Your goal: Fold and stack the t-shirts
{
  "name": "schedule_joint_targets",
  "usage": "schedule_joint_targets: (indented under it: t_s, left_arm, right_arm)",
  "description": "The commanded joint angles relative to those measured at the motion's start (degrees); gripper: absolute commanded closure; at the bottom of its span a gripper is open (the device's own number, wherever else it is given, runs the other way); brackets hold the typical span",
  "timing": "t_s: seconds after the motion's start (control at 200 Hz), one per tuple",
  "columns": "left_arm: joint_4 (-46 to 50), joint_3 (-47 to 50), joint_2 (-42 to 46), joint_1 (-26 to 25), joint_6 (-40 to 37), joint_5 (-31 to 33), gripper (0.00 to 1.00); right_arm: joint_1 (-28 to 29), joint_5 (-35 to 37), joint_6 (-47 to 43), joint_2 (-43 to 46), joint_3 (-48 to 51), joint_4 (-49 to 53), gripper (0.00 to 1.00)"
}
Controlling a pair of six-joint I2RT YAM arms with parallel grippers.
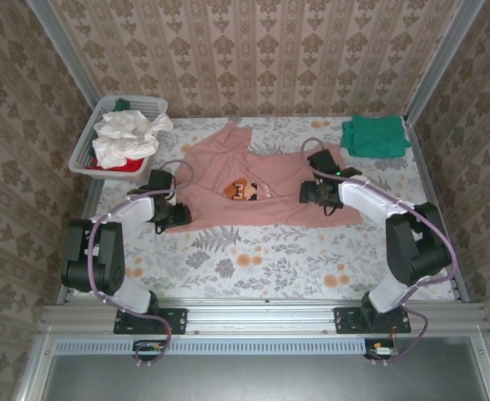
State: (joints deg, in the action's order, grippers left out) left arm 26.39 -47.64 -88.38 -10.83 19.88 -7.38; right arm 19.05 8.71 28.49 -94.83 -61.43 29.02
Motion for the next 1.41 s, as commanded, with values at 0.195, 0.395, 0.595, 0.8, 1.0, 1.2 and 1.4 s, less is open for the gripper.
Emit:
schedule_joint_targets:
  t_s: [0.195,0.395,0.595,0.8,1.0,1.2,1.4]
  left_arm:
    - [1.94,5.36,3.89,2.63,0.91,-2.68,0.53]
    - [3.41,7.2,6.95,4.66,1.44,-2.21,0.53]
    - [4.17,9.29,10.96,6.46,2.83,-0.46,0.53]
    - [8.04,7.35,16.03,4.03,2.89,1.07,0.54]
    - [10.31,-3.84,15.57,-3.82,3.32,3.3,0.52]
    - [2.94,-6.46,6.41,-9.19,7.01,-1.37,0.51]
    - [-0.3,-6.28,-1.13,-10.65,8.43,-1.51,0.53]
  right_arm:
    - [-0.12,-3.26,9.85,0.14,9.99,-1.85,0.2]
    - [-4.36,-2.68,11.77,7.18,16.29,1.25,0.19]
    - [-5.98,-3.16,9.52,14.02,17.53,5.53,0.19]
    - [-1.83,-3.78,7.74,19.73,12.46,4.02,0.17]
    - [-1.02,-4.2,5.2,8.98,6.89,-1.78,0.17]
    - [-1.05,-4.83,5.68,1.69,7.09,-4.66,0.18]
    - [-1.35,-4.36,5.52,0.7,9.13,-5.42,0.18]
